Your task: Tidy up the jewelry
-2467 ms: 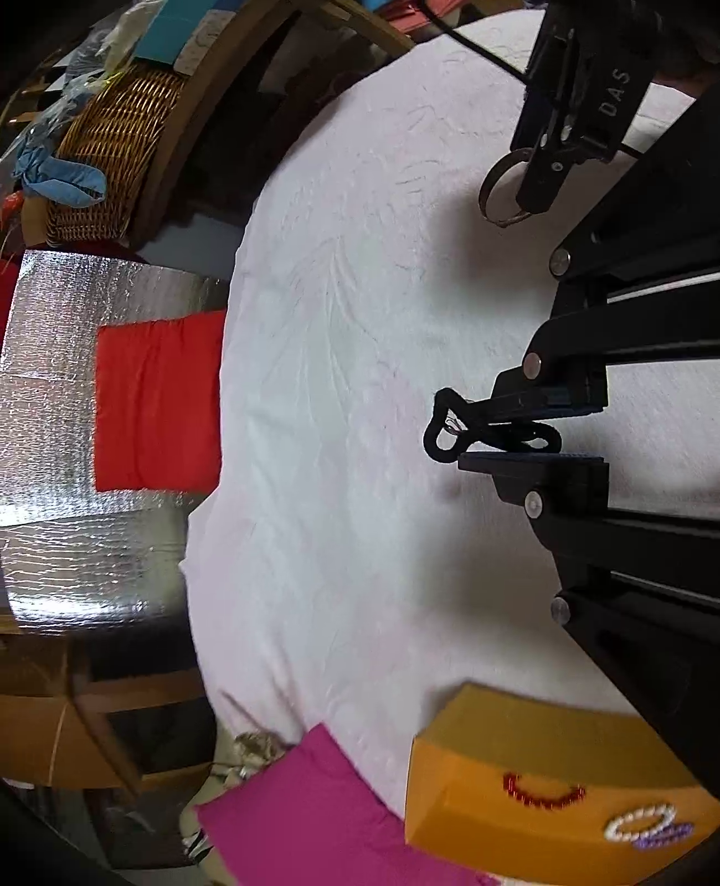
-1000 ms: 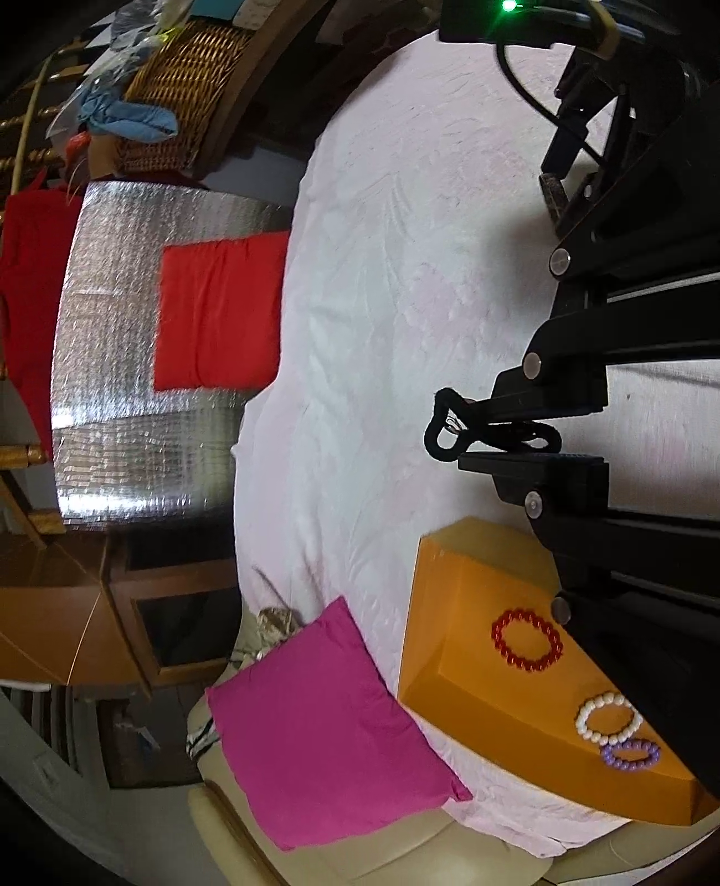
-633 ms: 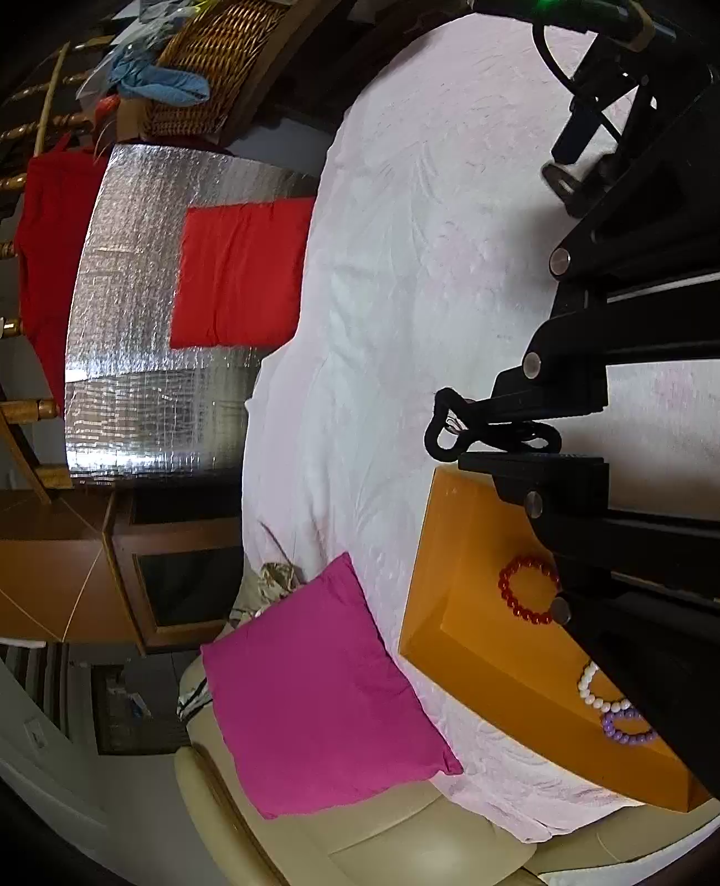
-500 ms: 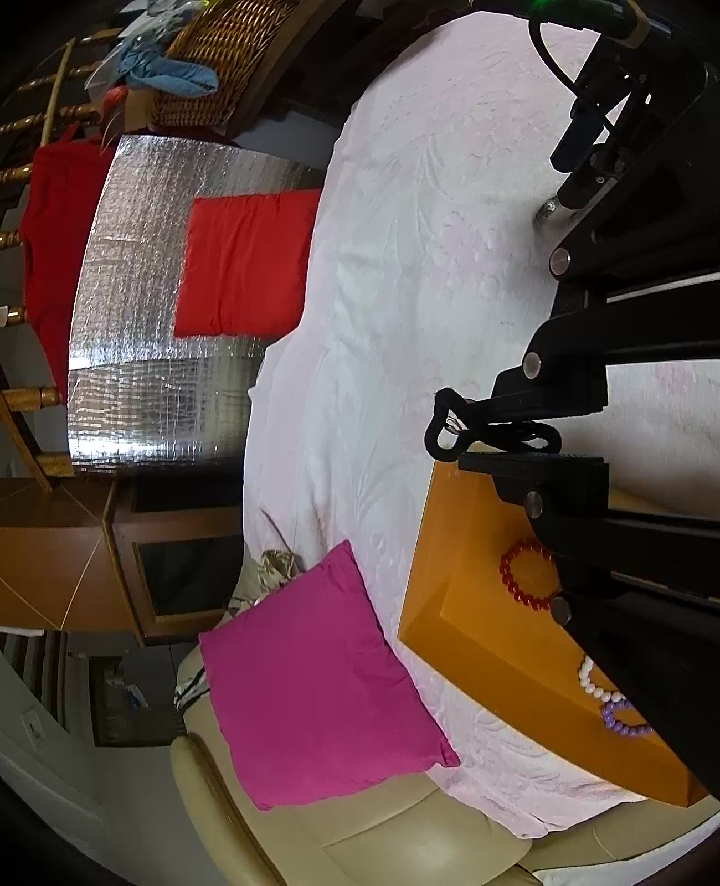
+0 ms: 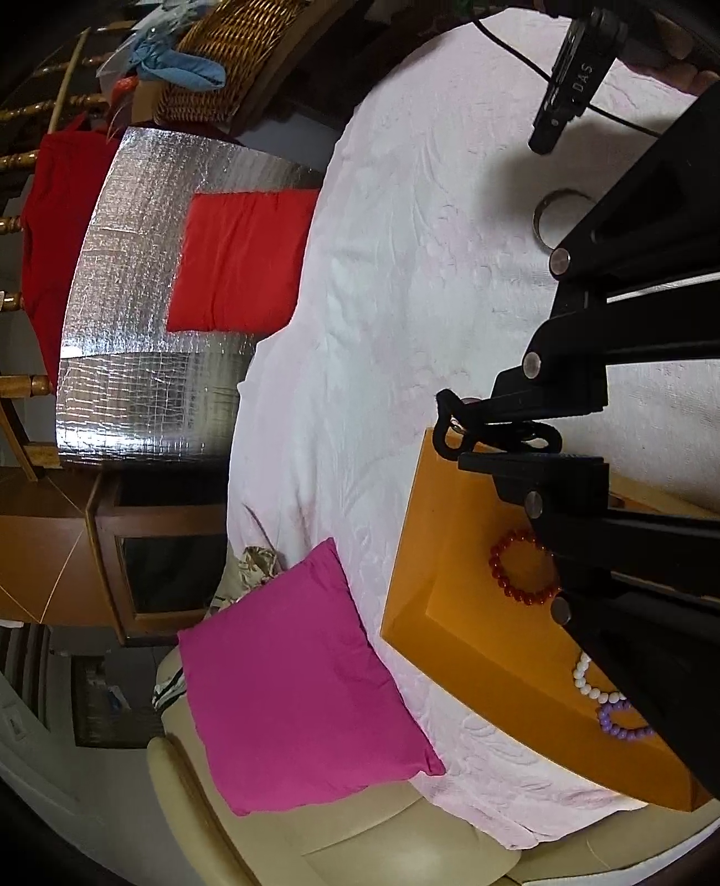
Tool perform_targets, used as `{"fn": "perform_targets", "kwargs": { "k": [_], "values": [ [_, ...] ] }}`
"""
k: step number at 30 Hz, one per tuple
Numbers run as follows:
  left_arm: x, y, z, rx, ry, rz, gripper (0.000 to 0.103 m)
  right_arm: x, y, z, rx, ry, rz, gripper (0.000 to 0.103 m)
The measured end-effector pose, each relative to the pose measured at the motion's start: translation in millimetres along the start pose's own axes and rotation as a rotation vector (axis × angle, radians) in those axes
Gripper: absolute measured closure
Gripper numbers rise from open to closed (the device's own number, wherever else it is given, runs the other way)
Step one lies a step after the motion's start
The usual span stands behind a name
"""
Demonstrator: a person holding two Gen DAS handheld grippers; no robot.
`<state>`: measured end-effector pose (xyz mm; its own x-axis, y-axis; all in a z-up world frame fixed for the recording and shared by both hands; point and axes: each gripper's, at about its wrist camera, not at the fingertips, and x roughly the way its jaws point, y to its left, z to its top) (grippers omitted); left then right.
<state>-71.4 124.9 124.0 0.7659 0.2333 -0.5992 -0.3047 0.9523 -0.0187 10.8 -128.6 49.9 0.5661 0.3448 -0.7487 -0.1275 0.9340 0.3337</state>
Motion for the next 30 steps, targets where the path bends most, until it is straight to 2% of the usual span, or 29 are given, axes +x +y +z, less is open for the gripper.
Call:
{"fn": "perform_targets", "kwargs": {
  "k": [1, 3, 5, 6, 7, 12, 15, 17, 18, 23, 27, 30],
  "values": [
    [0.7, -1.3, -0.2, 0.003, 0.002, -0.001, 0.092, 3.7, -0.7, -0.7, 0.002, 0.011, 0.003, 0.058],
    [1.4, -3.0, -0.8, 0.002, 0.005, -0.005, 0.092, 11.0, 6.7, -4.0, -0.028, 0.035, 0.003, 0.057],
    [1.6, -6.2, -2.2, 0.01, 0.007, -0.005, 0.092, 17.5, 17.3, -8.9, -0.068, 0.063, 0.023, 0.05],
    [1.9, -7.2, -2.3, 0.012, 0.008, -0.006, 0.092, 20.4, 23.8, -11.4, -0.092, 0.077, 0.032, 0.037],
    [2.3, -8.9, -3.0, 0.015, 0.009, -0.006, 0.092, 22.9, 31.3, -14.3, -0.117, 0.085, 0.032, 0.027],
    [5.7, -18.4, -4.8, 0.032, 0.02, -0.014, 0.092, 47.4, 59.1, -29.4, -0.233, 0.101, -0.051, 0.027],
    [4.7, -23.5, -4.5, 0.037, 0.018, -0.025, 0.092, 56.2, 68.3, -33.6, -0.277, 0.038, -0.139, 0.027],
    [4.7, -25.8, -4.3, 0.041, 0.017, -0.03, 0.092, 59.1, 70.2, -33.9, -0.277, 0.021, -0.173, 0.032],
    [5.3, -26.2, -4.3, 0.043, 0.018, -0.031, 0.092, 58.5, 69.9, -34.0, -0.271, 0.011, -0.187, 0.038],
    [6.1, -23.8, -2.5, 0.032, 0.021, -0.039, 0.092, 51.0, 59.7, -33.7, -0.262, 0.014, -0.163, 0.039],
    [6.5, -27.9, -4.5, 0.042, 0.024, -0.05, 0.092, 34.9, 38.6, -25.1, -0.191, 0.003, -0.137, 0.039],
    [3.9, -32.0, -4.1, 0.04, 0.017, -0.111, 0.092, 28.1, 24.2, -15.3, -0.124, -0.014, -0.123, 0.039]
  ]
}}
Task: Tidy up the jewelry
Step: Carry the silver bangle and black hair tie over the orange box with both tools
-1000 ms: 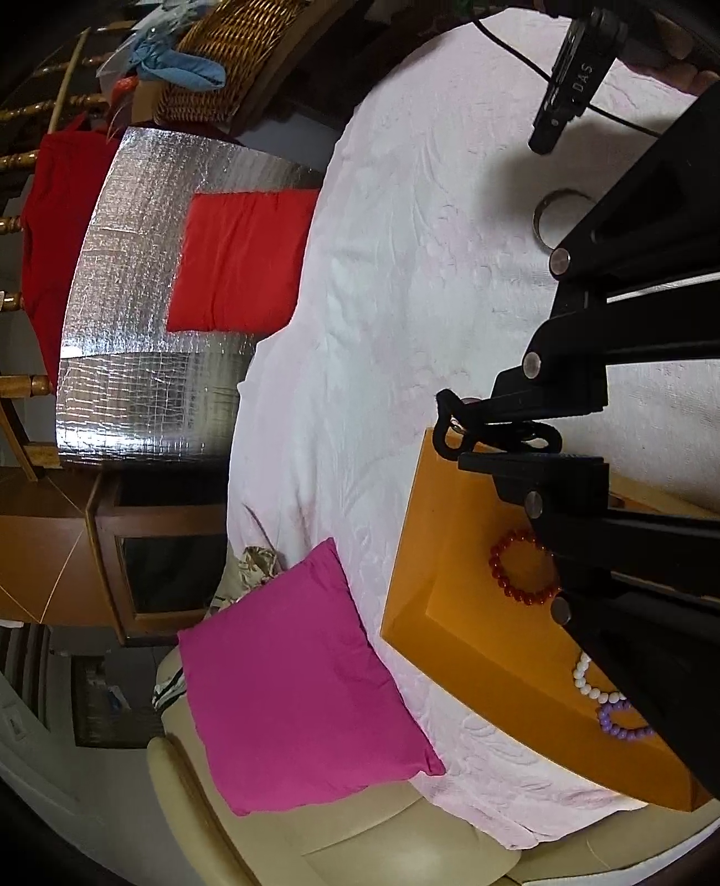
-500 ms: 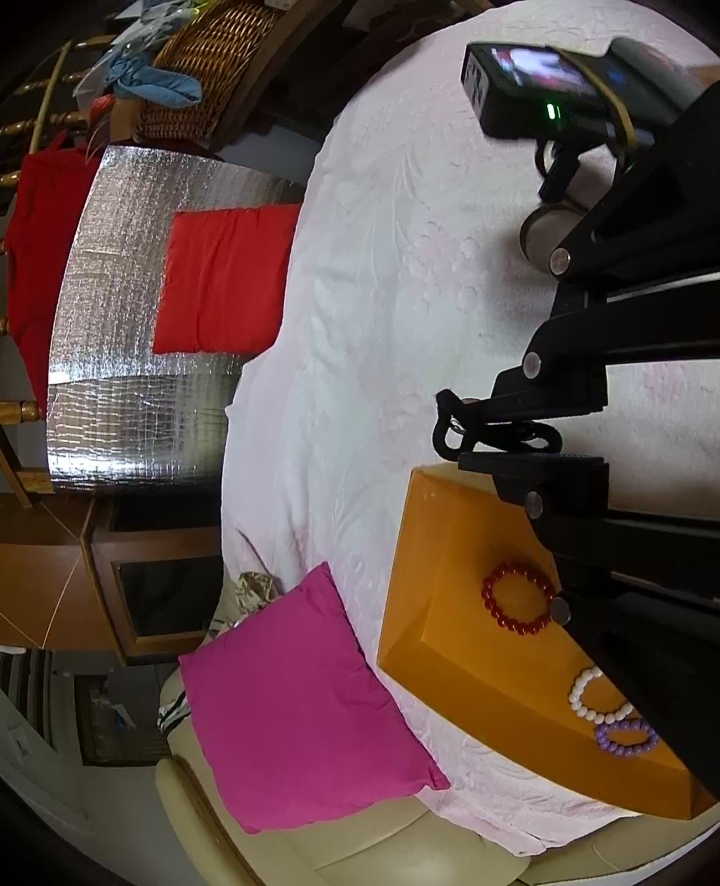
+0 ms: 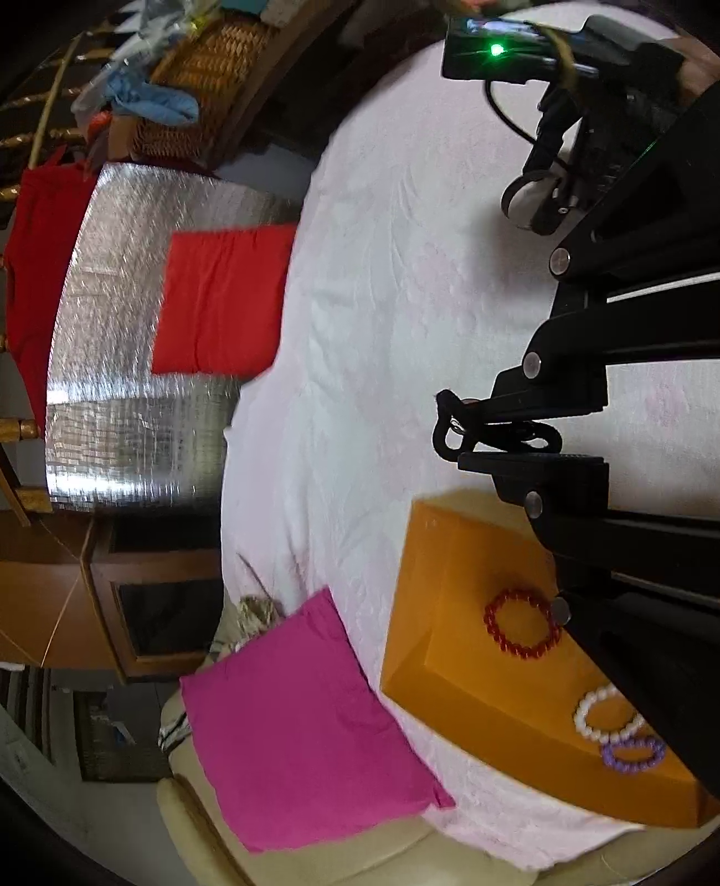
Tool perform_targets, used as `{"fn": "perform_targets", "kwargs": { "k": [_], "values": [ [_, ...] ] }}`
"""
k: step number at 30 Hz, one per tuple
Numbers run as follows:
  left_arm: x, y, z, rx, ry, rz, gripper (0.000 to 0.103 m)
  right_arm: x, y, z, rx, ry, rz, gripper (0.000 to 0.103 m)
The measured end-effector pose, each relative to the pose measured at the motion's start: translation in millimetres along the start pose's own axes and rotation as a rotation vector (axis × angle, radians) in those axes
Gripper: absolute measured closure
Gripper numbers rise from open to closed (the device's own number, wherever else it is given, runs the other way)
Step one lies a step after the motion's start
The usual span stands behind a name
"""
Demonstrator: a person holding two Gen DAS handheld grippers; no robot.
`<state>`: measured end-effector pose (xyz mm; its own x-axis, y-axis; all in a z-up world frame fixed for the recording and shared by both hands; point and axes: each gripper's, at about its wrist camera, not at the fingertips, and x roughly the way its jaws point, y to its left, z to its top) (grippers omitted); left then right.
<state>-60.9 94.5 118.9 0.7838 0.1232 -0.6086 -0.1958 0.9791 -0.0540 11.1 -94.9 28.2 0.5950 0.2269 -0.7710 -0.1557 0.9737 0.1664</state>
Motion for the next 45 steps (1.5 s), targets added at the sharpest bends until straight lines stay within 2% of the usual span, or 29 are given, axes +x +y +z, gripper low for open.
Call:
{"fn": "perform_targets", "kwargs": {
  "k": [1, 5, 7, 10, 13, 24, 27, 31, 35, 40, 45],
  "values": [
    [-1.6, 0.4, 1.2, -0.007, -0.007, -0.03, 0.092, -2.8, -7.9, 1.5, 0.029, -0.005, 0.008, 0.039],
    [-13.5, 5.0, 6.7, -0.058, -0.063, -0.261, 0.092, -8.9, -27.2, 3.7, 0.11, -0.014, 0.045, 0.039],
    [-21.3, 4.0, 8.3, -0.053, -0.103, -0.323, 0.092, -13.0, -32.6, 4.3, 0.127, -0.026, 0.052, 0.039],
    [-31.1, -0.5, 7.8, -0.025, -0.152, -0.344, 0.092, -20.4, -37.3, 5.5, 0.142, -0.043, 0.062, 0.039],
    [-33.4, -2.6, 4.2, -0.01, -0.161, -0.319, 0.092, -28.8, -36.3, 7.9, 0.148, -0.064, 0.081, 0.039],
    [-45.7, 28.1, 1.8, -0.097, -0.172, -0.334, 0.092, -46.6, -8.9, 7.2, 0.085, -0.126, 0.133, 0.039],
    [-52.3, 32.8, 2.3, -0.103, -0.19, -0.304, 0.092, -49.1, -1.2, 5.8, 0.065, -0.13, 0.139, 0.039],
    [-62.5, 45.9, -0.9, -0.112, -0.207, -0.226, 0.092, -55.2, 13.9, 4.3, 0.032, -0.142, 0.164, 0.039],
    [-73.7, 76.9, -7.6, -0.153, -0.216, -0.103, 0.092, -61.6, 32.5, 4.0, -0.003, -0.161, 0.195, 0.039],
    [-87.1, 128.8, -21.3, -0.242, -0.215, 0.102, 0.092, -67.6, 60.5, -1.5, -0.06, -0.174, 0.236, 0.039],
    [-90.8, 168.9, -44.2, -0.294, -0.157, 0.216, 0.092, -69.8, 89.2, -8.6, -0.086, -0.171, 0.309, 0.039]
  ]
}}
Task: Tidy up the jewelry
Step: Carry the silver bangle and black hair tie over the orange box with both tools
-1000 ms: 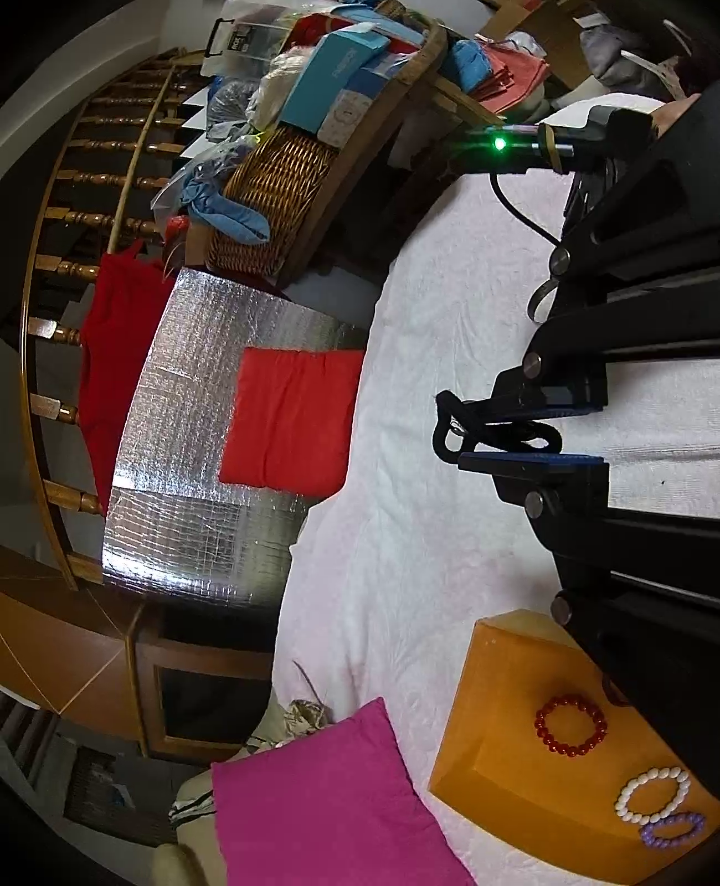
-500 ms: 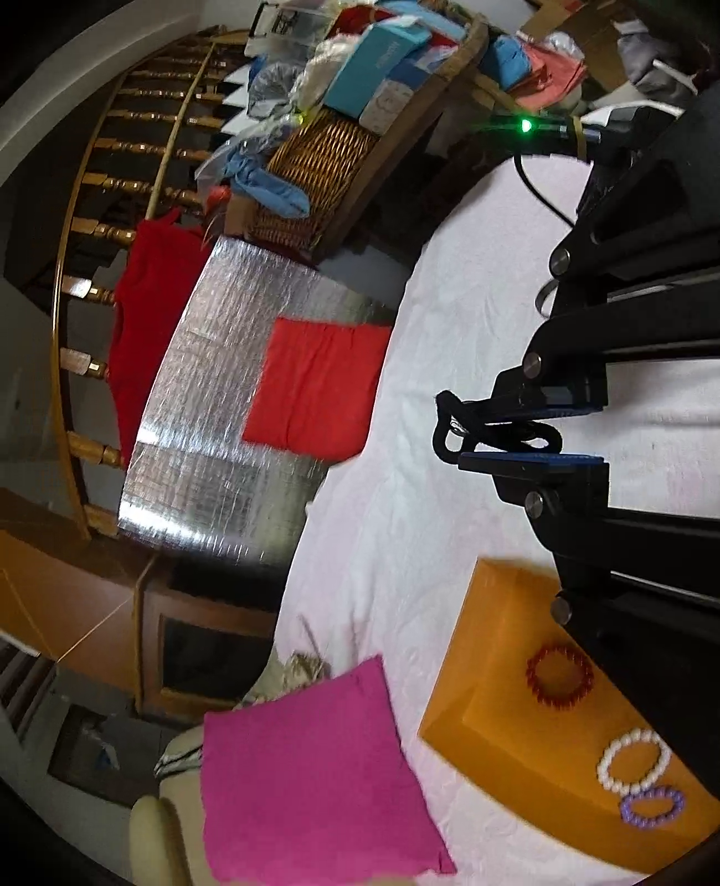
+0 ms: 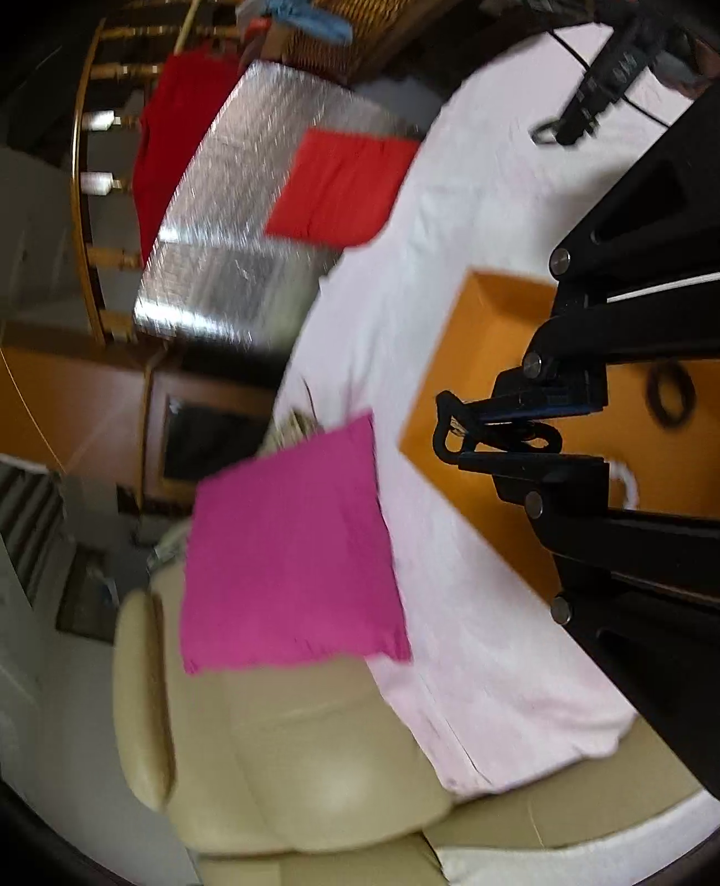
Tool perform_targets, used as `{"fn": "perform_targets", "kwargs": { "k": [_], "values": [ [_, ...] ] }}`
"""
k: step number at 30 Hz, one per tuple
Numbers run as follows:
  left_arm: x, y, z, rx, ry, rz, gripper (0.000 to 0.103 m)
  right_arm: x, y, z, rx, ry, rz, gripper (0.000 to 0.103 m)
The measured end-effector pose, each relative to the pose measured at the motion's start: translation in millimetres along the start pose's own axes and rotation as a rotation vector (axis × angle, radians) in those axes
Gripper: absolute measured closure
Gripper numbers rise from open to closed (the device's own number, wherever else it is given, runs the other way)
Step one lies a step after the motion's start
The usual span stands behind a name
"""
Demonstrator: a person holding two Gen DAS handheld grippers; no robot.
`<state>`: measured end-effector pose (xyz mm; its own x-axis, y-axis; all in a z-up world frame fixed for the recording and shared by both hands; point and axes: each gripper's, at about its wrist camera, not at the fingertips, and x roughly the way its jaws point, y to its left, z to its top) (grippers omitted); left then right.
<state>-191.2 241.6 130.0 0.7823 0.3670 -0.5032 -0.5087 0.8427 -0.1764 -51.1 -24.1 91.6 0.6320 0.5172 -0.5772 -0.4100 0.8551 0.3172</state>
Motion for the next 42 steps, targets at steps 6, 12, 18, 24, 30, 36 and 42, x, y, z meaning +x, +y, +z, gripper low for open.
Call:
{"fn": "perform_targets", "kwargs": {
  "k": [6, 12, 18, 24, 30, 36, 42],
  "values": [
    [-1.1, 17.4, -15.1, 0.037, 0.052, 0.031, 0.092, 8.8, 45.7, 0.5, -0.042, -0.036, 0.121, 0.039],
    [-3.8, 28.0, -45.1, 0.113, 0.194, -0.054, 0.092, 24.5, 97.4, -1.6, -0.154, -0.026, 0.237, 0.039],
    [-3.8, 31.4, -63.6, 0.12, 0.289, -0.109, 0.092, 53.2, 136.8, -16.1, -0.281, 0.067, 0.287, 0.038],
    [7.1, 29.0, -80.3, 0.096, 0.371, -0.123, 0.092, 79.5, 151.1, -24.2, -0.322, 0.134, 0.312, 0.038],
    [15.7, 26.2, -86.6, 0.109, 0.379, -0.054, 0.092, 94.4, 155.3, -31.9, -0.336, 0.175, 0.307, 0.038],
    [18.1, 22.5, -88.1, 0.153, 0.359, 0.021, 0.092, 97.8, 154.5, -36.1, -0.349, 0.188, 0.292, 0.038],
    [20.6, 20.6, -89.4, 0.19, 0.349, 0.065, 0.092, 101.5, 153.3, -37.3, -0.345, 0.189, 0.284, 0.038]
  ]
}}
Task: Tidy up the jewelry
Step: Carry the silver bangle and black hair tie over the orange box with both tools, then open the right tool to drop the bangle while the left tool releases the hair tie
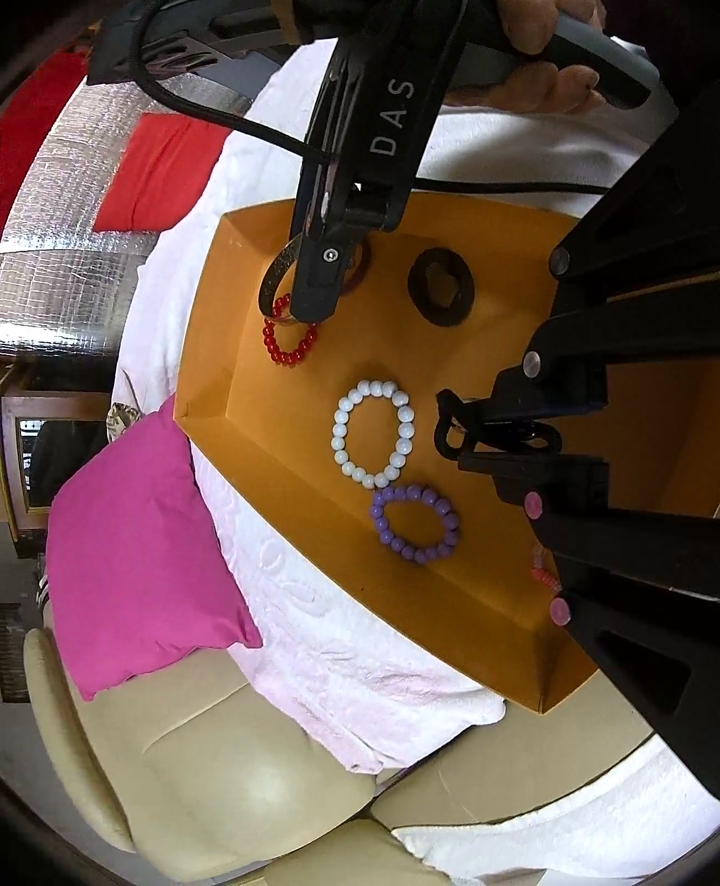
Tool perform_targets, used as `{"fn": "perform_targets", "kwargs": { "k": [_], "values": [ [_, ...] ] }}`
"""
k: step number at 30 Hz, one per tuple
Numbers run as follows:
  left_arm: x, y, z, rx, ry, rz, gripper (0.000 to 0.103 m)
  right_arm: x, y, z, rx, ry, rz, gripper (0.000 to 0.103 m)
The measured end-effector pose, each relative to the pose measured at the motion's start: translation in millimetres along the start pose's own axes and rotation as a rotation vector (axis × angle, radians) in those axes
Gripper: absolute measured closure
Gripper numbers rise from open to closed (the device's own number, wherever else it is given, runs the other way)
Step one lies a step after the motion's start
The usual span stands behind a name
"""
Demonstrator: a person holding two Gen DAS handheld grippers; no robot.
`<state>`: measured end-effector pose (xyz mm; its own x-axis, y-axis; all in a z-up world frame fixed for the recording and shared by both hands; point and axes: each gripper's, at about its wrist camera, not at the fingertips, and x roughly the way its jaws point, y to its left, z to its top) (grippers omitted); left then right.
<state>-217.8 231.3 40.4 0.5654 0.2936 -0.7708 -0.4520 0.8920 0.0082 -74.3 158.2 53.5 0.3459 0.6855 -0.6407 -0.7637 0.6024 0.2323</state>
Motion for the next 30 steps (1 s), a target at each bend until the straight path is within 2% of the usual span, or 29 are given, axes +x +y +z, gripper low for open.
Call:
{"fn": "perform_targets", "kwargs": {
  "k": [15, 20, 24, 30],
  "values": [
    [8.9, -2.7, 0.7, 0.018, 0.001, 0.092, 0.09, 6.8, -3.4, -2.2, 0.011, 0.01, -0.023, 0.037],
    [10.3, -5.1, 1.5, 0.026, 0.003, 0.11, 0.083, 5.9, -5.4, -1.8, 0.016, -0.001, -0.034, 0.037],
    [11.9, -7.4, 1.9, 0.036, 0.0, 0.134, 0.067, 5.9, -7.1, -0.9, 0.023, -0.002, -0.034, 0.036],
    [11.1, -8.2, 2.9, 0.04, -0.009, 0.166, 0.052, 5.2, -6.8, 0.4, 0.024, -0.002, -0.031, 0.032]
  ]
}}
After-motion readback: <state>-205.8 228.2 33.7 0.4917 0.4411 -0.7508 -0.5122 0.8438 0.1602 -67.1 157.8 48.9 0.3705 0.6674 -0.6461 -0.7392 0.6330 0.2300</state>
